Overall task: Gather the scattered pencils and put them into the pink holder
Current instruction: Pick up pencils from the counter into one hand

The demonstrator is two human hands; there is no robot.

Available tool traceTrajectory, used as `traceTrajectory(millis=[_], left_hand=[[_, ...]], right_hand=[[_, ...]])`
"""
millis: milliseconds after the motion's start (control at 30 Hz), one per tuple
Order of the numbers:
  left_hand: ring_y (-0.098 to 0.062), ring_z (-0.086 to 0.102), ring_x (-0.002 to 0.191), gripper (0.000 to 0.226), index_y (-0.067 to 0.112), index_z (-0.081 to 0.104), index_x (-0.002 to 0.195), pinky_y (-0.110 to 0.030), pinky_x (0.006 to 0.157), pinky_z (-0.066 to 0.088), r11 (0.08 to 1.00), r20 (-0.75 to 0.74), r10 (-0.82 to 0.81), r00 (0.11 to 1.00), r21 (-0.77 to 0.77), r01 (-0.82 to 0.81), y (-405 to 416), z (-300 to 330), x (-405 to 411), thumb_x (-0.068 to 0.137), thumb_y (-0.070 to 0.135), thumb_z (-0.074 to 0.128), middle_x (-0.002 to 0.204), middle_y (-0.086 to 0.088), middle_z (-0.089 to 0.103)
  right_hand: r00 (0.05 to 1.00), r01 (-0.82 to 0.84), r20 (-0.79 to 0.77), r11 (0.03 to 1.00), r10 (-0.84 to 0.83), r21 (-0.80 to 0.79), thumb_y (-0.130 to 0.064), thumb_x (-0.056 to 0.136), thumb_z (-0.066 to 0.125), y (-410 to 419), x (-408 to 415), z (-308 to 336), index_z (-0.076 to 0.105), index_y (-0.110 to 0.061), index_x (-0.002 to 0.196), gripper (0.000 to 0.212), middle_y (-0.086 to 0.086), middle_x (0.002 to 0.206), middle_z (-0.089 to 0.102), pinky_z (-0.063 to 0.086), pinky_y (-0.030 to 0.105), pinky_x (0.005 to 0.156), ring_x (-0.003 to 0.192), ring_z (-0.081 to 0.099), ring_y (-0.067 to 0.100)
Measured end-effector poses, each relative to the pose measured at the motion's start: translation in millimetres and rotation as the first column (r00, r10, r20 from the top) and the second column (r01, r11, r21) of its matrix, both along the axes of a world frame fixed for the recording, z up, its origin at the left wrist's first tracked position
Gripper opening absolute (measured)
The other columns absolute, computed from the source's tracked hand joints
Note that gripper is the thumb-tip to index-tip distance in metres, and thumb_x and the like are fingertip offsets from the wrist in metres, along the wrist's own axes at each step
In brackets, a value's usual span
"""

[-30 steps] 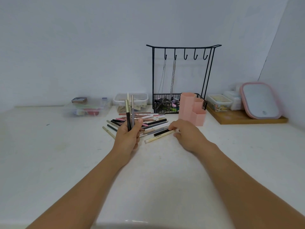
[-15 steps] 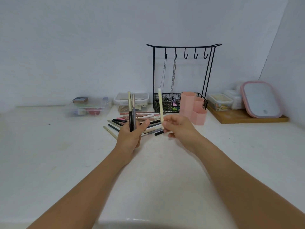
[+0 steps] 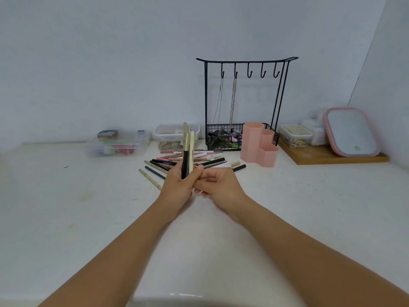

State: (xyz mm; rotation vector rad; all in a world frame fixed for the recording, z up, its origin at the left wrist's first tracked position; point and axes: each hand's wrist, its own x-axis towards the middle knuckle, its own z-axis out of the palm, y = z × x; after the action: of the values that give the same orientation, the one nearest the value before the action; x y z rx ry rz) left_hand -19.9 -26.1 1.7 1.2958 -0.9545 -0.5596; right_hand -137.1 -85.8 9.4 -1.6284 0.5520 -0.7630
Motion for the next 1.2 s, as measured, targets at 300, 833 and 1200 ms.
traceTrajectory(millis=[300, 833, 1200], left_hand=[[-0.011, 0.047, 0.051, 0.024, 0.018, 0.051, 0.089, -0.024, 0.040, 0.033, 0.999, -0.036, -0.005, 0.999, 0.050, 0.007, 3, 4, 2, 0.105, 0.037, 0.052, 0.061, 0.002, 0.051], [-0.012, 0.037, 0.047, 0.033, 0.009, 0.058, 0.082, -0.023, 0.042, 0.022, 0.998, -0.307, 0.014, 0.952, 0.060, 0.004, 4, 9, 3, 0.105, 0.033, 0.053, 0.055, 0.000, 0.041], [-0.008, 0.022, 0.042, 0.039, 0.020, 0.047, 0.071, -0.023, 0.041, 0.015, 0.992, -0.322, -0.023, 0.947, 0.106, 0.061, 5, 13, 2, 0.099, 0.044, 0.058, 0.051, 0.008, 0.028]], right_hand=[[0.817, 0.241, -0.256, 0.710, -0.516, -0.662, -0.012, 0.089, 0.068, -77, -36, 1, 0.069, -0.025, 0.105, 0.021, -0.003, 0.107, 0.067, 0.050, 0.034, 0.087, 0.098, 0.061, 0.017], [0.699, -0.031, -0.458, 0.617, -0.550, -0.787, -0.016, 0.096, 0.060, -95, -43, -8, 0.069, -0.023, 0.117, 0.024, 0.005, 0.110, 0.056, 0.050, 0.041, 0.085, 0.099, 0.056, 0.027], [0.991, 0.095, 0.105, 0.987, -0.081, -0.132, -0.005, 0.091, 0.067, -37, -19, 28, 0.070, -0.006, 0.095, 0.005, 0.004, 0.069, 0.065, 0.047, 0.020, 0.054, 0.054, 0.057, 0.007]])
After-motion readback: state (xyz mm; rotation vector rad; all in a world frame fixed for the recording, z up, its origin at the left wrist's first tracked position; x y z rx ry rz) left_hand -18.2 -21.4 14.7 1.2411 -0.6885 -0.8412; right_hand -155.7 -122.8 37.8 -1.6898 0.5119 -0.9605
